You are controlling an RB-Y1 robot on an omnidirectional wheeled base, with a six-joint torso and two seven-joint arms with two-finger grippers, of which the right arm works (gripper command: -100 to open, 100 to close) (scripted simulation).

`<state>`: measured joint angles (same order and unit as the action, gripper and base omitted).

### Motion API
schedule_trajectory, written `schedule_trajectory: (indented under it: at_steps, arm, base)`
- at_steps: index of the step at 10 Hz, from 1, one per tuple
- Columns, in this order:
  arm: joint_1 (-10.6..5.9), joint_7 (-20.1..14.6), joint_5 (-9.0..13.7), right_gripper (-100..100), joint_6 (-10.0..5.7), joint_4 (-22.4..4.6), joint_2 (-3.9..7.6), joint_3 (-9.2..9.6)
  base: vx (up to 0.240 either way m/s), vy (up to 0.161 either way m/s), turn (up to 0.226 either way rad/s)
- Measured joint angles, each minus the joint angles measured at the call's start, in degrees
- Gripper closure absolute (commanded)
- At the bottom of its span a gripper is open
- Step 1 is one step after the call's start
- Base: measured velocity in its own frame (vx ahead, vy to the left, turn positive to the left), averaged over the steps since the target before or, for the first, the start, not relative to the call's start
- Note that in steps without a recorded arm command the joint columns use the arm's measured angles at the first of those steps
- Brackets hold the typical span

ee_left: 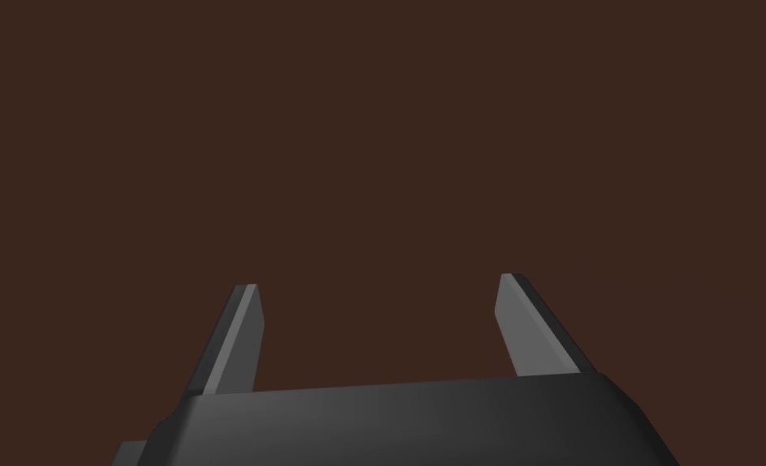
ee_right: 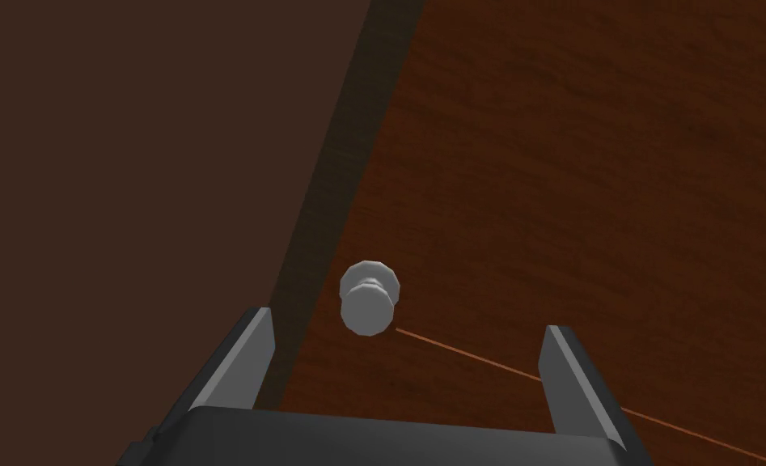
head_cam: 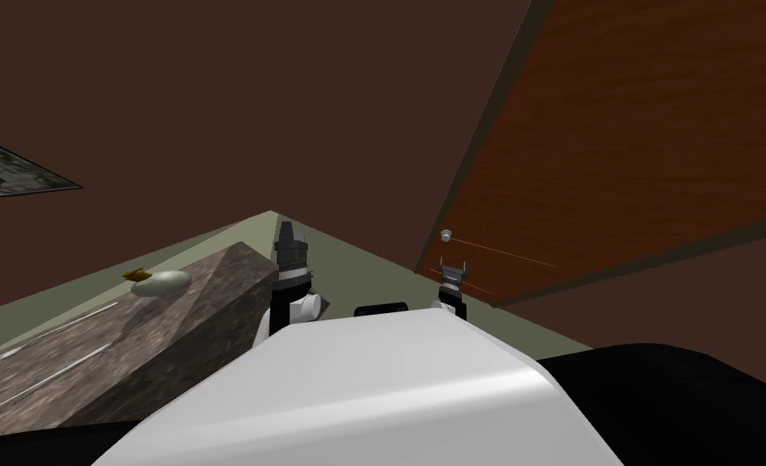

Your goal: Pull the door open

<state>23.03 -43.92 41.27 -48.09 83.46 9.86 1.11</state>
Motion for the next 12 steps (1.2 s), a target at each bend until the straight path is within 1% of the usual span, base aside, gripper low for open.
schedule_trajectory:
  at_steps: [2,3,4,5,6,7,8,9,10,12]
  arm:
    - [-0.29,-2.2,2.1,-100,-0.99,-2.7,0.17,0.23]
    - [-0.27,-3.2,3.2,-100,-1.22,-3.6,0.38,0.21]
    - [-0.42,-4.2,4.0,-100,-1.67,-4.8,0.28,0.39]
    - [-0.77,-5.4,4.9,-100,-2.42,-6.6,0.47,0.55]
    - [-0.95,-6.9,5.9,-100,-3.10,-8.3,0.93,0.58]
    - [-0.77,-8.1,6.8,-100,-3.58,-9.2,1.07,0.70]
    - [-1.15,-9.3,8.3,-100,-3.75,-10.6,1.30,0.58]
    - [-1.11,-10.2,9.5,-100,-3.83,-11.4,1.38,0.56]
    - [-1.03,-11.1,10.4,-100,-4.30,-12.4,1.28,0.78]
    - [-0.65,-12.7,11.9,-100,-4.94,-13.6,1.51,0.91]
  base:
    - [0.064,-0.066,0.163]
    - [0.062,-0.069,0.127]
    - [0.068,-0.073,0.150]
    - [0.063,-0.070,0.160]
    - [0.061,-0.066,0.133]
    - [0.070,-0.072,0.242]
    - [0.075,-0.095,0.183]
    - [0.073,-0.094,0.111]
    - [0.070,-0.078,0.119]
    - [0.042,-0.067,0.103]
